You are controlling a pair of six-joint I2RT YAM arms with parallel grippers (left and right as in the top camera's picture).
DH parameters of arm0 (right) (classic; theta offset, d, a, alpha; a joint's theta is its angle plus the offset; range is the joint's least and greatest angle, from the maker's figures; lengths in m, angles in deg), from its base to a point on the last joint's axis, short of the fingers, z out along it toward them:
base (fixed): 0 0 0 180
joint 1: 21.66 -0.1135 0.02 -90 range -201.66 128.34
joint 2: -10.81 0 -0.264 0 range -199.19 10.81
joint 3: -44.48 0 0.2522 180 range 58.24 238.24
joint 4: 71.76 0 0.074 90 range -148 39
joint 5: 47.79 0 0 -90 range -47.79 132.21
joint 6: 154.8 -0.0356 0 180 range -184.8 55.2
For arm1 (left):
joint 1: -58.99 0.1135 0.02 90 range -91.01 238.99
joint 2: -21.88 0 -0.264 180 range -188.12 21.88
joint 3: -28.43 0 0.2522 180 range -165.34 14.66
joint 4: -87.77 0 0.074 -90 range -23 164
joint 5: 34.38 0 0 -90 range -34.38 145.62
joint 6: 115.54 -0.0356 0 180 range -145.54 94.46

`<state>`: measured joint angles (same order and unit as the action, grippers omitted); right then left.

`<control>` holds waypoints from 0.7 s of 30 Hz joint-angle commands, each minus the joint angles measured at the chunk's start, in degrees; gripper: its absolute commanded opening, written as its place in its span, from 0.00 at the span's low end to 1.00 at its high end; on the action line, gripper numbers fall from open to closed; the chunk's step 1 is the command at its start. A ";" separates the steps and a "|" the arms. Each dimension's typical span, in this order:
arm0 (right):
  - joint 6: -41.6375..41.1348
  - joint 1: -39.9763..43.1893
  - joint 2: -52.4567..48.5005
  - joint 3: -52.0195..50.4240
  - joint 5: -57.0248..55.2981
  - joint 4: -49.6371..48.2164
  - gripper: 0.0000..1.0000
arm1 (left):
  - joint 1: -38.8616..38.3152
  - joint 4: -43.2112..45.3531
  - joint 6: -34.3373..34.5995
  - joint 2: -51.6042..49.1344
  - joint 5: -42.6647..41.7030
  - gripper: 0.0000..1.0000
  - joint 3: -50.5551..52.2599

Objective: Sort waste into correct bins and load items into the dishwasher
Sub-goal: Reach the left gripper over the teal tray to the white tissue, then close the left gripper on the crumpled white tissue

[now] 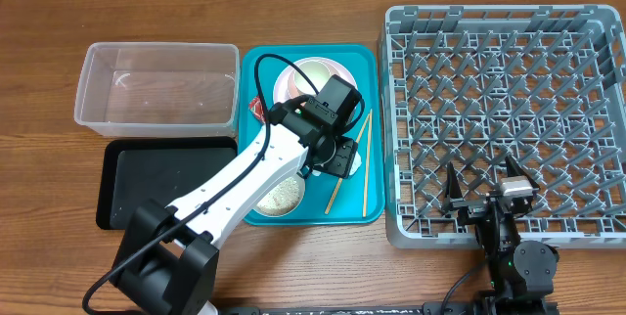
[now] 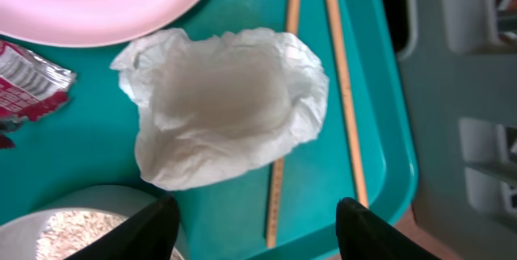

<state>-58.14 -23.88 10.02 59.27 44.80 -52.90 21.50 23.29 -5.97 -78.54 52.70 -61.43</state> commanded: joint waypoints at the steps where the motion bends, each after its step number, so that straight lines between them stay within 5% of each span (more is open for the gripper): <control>1: 0.22 0.22 0.63 -0.59 0.09 -0.46 1.00 | 0.02 0.61 -0.26 -1.64 3.78 0.61 0.24; 21: 0.22 0.22 0.63 -0.59 0.09 -0.46 1.00 | 0.02 4.70 -0.26 -8.98 6.75 0.50 0.26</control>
<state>-58.14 -23.90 10.02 59.27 44.80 -52.88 21.50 27.98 -5.99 -87.13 58.03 -61.41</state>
